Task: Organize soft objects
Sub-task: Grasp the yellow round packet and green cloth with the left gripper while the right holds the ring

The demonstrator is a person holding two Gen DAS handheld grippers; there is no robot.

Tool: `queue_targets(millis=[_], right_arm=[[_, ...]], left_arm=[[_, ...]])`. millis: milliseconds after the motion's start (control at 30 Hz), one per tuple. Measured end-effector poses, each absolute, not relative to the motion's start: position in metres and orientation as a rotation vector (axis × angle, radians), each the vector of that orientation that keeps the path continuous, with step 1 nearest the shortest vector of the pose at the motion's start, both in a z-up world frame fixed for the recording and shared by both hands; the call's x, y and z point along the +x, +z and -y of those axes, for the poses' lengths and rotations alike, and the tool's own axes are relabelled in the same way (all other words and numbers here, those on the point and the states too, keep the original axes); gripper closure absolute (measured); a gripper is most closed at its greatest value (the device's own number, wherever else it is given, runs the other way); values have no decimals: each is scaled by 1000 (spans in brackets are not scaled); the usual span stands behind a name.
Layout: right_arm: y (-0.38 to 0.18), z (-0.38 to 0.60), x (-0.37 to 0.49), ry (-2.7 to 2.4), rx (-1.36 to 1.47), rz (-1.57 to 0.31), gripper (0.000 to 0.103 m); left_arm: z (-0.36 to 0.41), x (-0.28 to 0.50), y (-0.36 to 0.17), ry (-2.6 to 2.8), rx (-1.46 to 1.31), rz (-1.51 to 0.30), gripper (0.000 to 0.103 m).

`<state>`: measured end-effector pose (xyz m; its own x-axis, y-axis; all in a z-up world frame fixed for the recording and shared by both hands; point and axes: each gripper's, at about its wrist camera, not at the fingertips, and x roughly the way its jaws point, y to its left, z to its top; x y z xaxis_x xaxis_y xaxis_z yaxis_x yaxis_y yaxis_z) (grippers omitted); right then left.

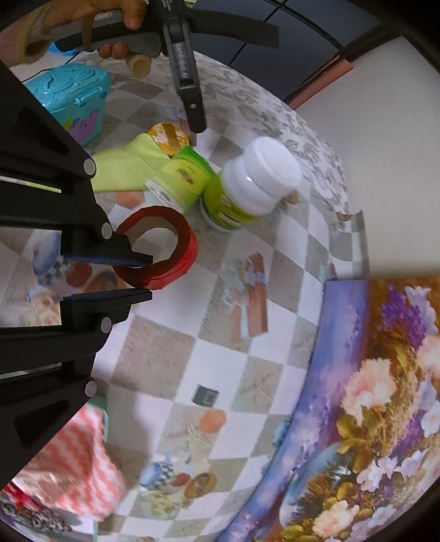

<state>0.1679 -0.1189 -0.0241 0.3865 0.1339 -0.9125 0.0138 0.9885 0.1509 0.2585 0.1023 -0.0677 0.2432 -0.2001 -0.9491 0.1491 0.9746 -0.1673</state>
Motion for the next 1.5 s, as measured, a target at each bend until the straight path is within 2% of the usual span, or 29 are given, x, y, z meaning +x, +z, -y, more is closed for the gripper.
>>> queue_targets(millis=[133,600,933,1300,1400,1500], right_arm=[[-15,131,168,75,128,-1136,89],[1,170,161,70,173,-1078,89],[3,175,159,84,197,-1069,89],[-1,176,159,88,202,-1077,89],[-3,177,159,88,204,-1079,89],[-4,179,159,83,205,-1083,89]], left_arm=[[-86,261,-76,-245,95,-1326,10],[-25,259,-91,-449,261,-1428,10],[44,267,-108,-435,580,-1546,10],[72,261,-110,-430,642,-1543,10],[66,259,-108,-450,596,-1537,12],[58,261,-105,-463,544,-1514,21]])
